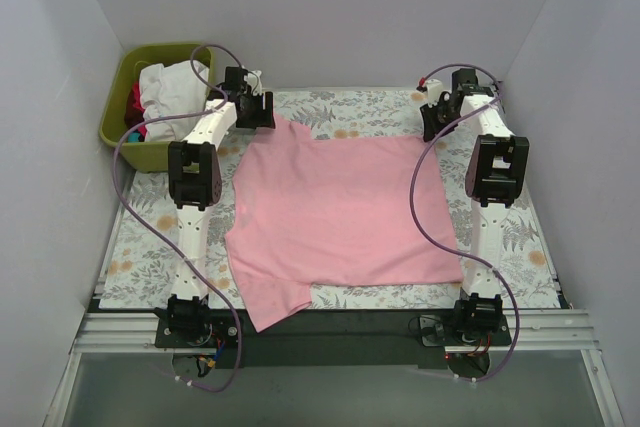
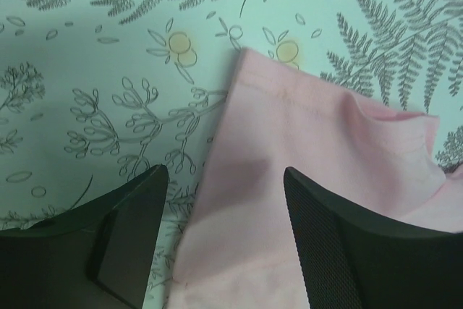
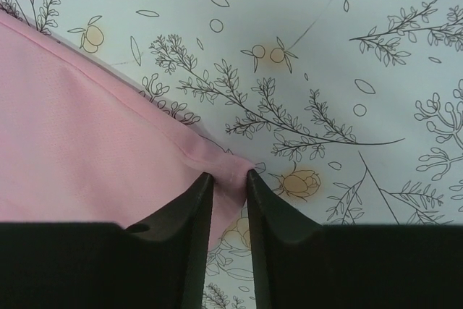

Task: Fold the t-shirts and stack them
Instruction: Fold the tshirt

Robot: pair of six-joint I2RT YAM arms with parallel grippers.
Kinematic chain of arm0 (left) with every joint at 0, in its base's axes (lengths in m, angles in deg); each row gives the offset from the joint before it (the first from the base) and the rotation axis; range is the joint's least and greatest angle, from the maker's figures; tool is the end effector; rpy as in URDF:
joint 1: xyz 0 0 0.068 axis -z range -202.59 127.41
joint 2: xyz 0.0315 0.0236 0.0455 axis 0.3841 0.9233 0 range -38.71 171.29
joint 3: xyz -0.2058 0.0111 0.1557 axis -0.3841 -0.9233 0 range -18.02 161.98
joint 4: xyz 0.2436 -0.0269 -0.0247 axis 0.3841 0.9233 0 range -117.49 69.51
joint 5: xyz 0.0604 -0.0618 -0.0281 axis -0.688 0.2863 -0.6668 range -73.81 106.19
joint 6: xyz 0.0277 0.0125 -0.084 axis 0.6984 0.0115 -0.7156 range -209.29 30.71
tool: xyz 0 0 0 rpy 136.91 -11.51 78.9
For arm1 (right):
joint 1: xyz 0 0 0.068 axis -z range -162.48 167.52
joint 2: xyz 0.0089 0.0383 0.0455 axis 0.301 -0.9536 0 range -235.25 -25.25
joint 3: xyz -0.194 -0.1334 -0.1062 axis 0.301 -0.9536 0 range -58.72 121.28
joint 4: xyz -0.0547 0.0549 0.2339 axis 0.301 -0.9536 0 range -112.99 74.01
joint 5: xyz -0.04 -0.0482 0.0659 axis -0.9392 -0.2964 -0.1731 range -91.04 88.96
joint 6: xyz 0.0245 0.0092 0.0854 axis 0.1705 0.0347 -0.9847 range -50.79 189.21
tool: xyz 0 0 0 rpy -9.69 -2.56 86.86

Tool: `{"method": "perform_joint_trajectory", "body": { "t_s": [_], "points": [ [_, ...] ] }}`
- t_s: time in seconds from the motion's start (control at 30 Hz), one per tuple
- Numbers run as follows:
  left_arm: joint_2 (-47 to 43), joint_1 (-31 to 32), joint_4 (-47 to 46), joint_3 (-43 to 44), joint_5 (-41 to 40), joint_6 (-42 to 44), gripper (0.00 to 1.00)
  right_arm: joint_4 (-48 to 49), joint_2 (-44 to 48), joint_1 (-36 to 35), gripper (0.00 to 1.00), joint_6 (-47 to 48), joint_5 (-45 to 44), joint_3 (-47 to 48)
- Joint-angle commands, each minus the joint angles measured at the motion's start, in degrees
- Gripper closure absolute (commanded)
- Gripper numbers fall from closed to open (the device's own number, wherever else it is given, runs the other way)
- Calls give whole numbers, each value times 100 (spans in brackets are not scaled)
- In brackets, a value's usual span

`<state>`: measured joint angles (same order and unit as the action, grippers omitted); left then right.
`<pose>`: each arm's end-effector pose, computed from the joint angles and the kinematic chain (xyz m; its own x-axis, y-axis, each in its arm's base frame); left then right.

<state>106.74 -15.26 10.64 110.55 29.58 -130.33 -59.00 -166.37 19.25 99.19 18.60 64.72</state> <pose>0.5414 -0.0883 0.1216 -0.7808 -0.5436 -0.3080 -0.3406 0.7836 -0.5196 0.5235 0.0108 0.1275 -0.6870 -0.4500 -0.5706 -0.5533 0.8329 0.0093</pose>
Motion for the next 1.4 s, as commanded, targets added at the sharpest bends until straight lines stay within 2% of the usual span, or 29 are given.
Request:
{"method": "perform_joint_trajectory", "body": {
  "t_s": [0.0,0.1,0.4,0.47,0.5,0.67,0.83,0.87,0.97,1.07,1.1,1.37],
  "points": [
    [194,5,-104,220,14,-45,37,29,-144,-33,70,96,40,-118],
    [300,5,-139,352,137,-62,38,11,-118,-33,74,166,49,-188],
    [485,14,-262,423,322,-89,41,29,-152,-42,78,193,102,-171],
    [528,14,-288,440,349,-97,41,29,-179,-42,74,149,14,-84],
    [546,14,-315,475,349,-106,41,29,-231,-42,63,114,-39,-48],
    [686,23,-359,616,471,-150,42,38,-328,-42,59,87,-223,49],
    [748,66,-385,651,568,-159,52,38,-346,-42,64,122,-92,93],
    [748,67,-403,660,586,-159,58,29,-320,-42,68,131,-5,93],
    [731,67,-464,686,569,-150,66,38,-285,-42,76,158,92,110],
    [661,67,-482,800,612,-80,85,38,-197,-42,90,166,128,128],
    [617,67,-491,810,612,-89,98,38,-171,-42,98,184,128,128],
    [-243,58,-832,362,858,157,100,29,330,-42,99,307,172,-74]
  ]
}}
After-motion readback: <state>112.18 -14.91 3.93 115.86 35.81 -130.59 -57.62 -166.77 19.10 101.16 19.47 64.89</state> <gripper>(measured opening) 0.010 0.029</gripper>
